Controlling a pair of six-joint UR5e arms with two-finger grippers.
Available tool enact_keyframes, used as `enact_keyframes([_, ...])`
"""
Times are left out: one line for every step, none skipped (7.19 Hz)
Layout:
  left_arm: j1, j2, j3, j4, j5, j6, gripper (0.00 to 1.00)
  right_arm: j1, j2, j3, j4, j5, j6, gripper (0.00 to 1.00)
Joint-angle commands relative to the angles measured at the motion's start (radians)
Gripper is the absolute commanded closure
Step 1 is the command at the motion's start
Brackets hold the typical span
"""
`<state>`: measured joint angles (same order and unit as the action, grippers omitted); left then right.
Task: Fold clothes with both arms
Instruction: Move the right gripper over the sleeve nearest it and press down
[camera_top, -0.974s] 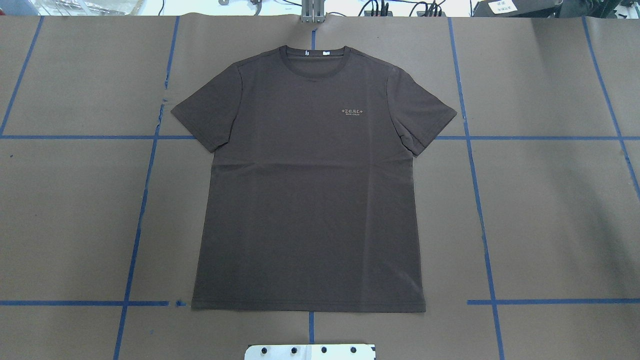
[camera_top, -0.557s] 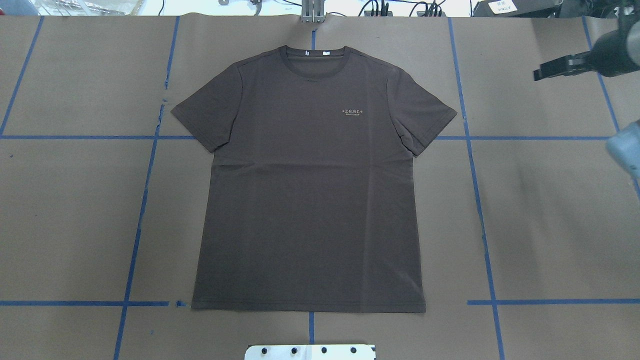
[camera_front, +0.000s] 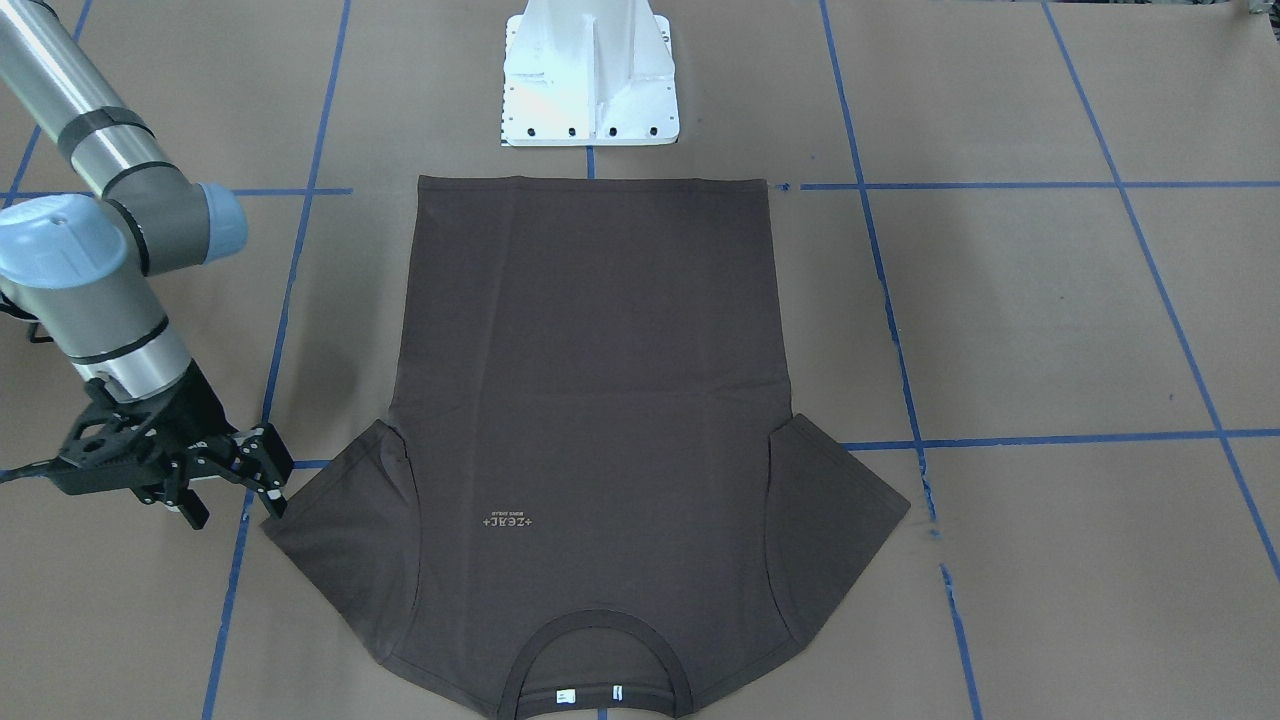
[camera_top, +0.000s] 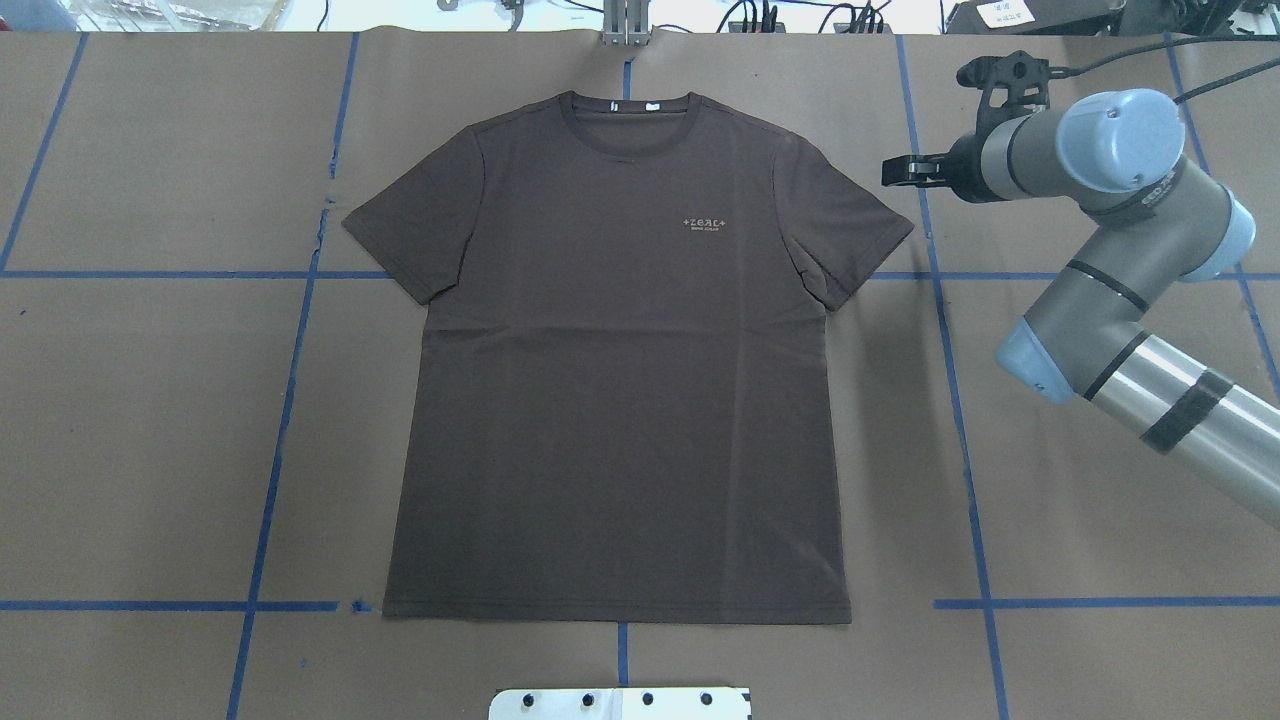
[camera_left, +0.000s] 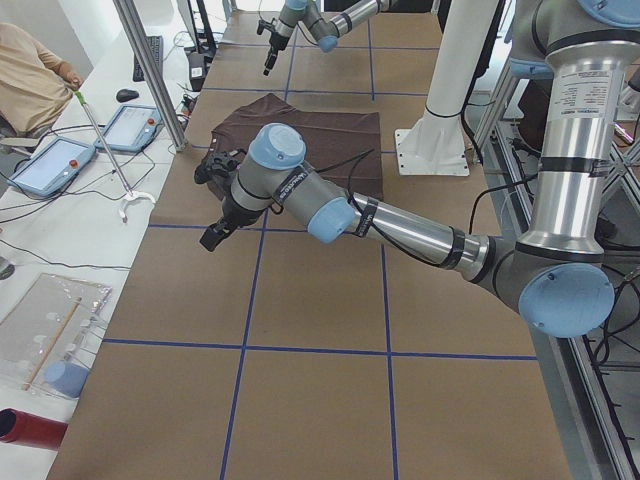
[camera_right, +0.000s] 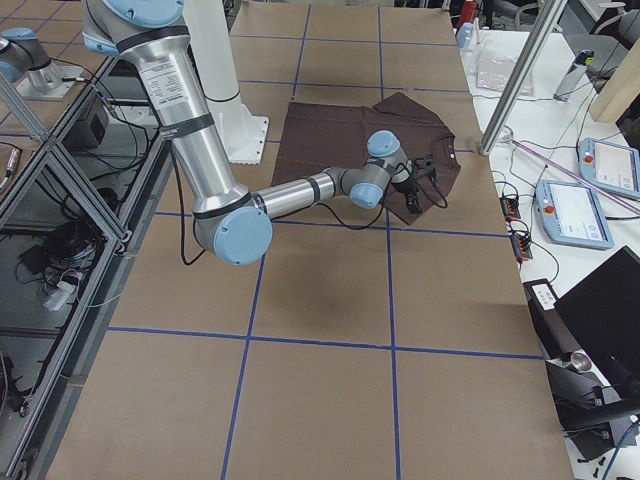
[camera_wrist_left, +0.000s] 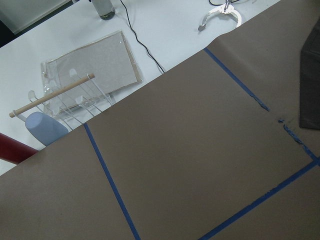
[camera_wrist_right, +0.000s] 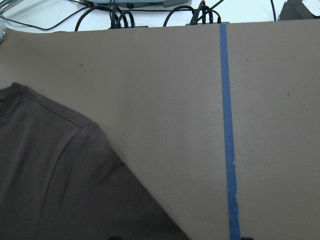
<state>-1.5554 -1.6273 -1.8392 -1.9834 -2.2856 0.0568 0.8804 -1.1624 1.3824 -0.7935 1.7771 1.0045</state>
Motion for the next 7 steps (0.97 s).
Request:
enact_keyframes([0.000, 0.001, 0.000, 0.000, 0.000, 0.000, 0.00, -0.038, 0.009, -0.068, 0.045, -0.036, 0.011, 0.21])
enact_keyframes([-0.002, 0.001, 0.000, 0.000, 0.000, 0.001, 0.00, -0.047, 0.007, -0.071, 0.045, -0.036, 0.022, 0.22])
enact_keyframes([0.000, 0.001, 0.000, 0.000, 0.000, 0.002, 0.00, -0.051, 0.009, -0.077, 0.045, -0.034, 0.025, 0.25])
enact_keyframes([0.000, 0.001, 0.000, 0.000, 0.000, 0.002, 0.00, -0.054, 0.009, -0.082, 0.045, -0.034, 0.025, 0.26])
enact_keyframes([0.000, 0.001, 0.001, 0.000, 0.000, 0.002, 0.00, -0.057, 0.009, -0.088, 0.045, -0.036, 0.025, 0.26])
enact_keyframes([0.000, 0.001, 0.001, 0.000, 0.000, 0.002, 0.00, -0.058, 0.009, -0.101, 0.045, -0.045, 0.025, 0.26])
enact_keyframes([0.000, 0.001, 0.000, 0.000, 0.000, 0.002, 0.00, -0.060, 0.010, -0.108, 0.045, -0.048, 0.025, 0.27])
